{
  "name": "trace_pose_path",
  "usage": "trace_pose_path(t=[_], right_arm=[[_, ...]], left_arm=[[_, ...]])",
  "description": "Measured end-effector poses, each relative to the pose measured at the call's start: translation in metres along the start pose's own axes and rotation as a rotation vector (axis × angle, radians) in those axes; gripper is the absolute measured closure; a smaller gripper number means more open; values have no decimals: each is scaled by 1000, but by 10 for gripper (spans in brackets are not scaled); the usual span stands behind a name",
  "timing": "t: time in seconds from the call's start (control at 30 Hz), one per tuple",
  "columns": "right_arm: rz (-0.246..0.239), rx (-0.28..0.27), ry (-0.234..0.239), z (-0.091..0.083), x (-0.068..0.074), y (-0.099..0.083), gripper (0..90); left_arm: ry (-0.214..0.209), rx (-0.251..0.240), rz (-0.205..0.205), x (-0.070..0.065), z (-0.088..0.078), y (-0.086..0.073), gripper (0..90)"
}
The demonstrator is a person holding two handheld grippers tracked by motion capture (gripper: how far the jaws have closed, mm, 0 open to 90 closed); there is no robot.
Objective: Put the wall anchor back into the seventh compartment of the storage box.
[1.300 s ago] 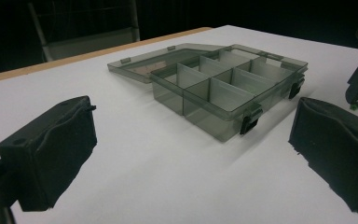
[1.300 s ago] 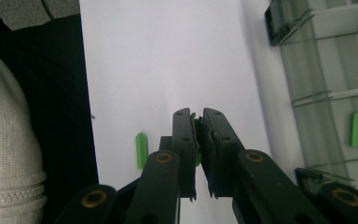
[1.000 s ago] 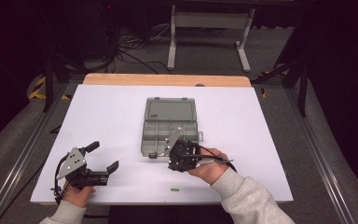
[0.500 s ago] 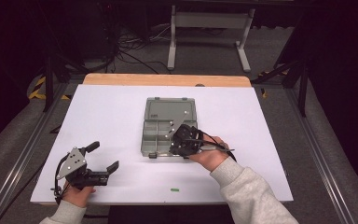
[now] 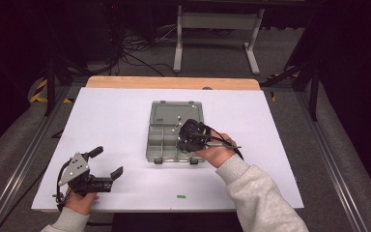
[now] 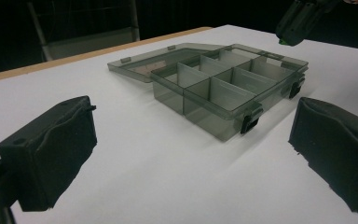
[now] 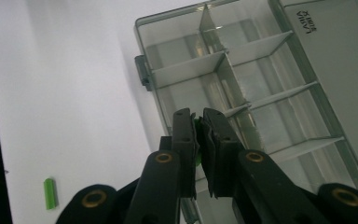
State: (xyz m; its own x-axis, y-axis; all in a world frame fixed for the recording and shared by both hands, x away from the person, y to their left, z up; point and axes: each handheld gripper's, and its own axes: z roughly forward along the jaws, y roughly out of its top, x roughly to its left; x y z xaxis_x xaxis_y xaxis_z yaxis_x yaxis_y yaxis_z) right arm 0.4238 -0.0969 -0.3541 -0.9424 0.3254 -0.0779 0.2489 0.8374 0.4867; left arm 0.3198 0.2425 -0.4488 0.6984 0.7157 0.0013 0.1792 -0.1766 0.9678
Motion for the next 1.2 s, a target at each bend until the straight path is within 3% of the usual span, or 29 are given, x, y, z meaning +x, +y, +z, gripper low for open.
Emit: trace_pose_path(t=[0.47,1.2], right_arm=[[46,5,-20,8,-18,-2,834],[72,60,3,36,-24,-12,834]], left_arm=[[-3,3,0,0,0,0,10],[-3,3,1,0,0,0,10]])
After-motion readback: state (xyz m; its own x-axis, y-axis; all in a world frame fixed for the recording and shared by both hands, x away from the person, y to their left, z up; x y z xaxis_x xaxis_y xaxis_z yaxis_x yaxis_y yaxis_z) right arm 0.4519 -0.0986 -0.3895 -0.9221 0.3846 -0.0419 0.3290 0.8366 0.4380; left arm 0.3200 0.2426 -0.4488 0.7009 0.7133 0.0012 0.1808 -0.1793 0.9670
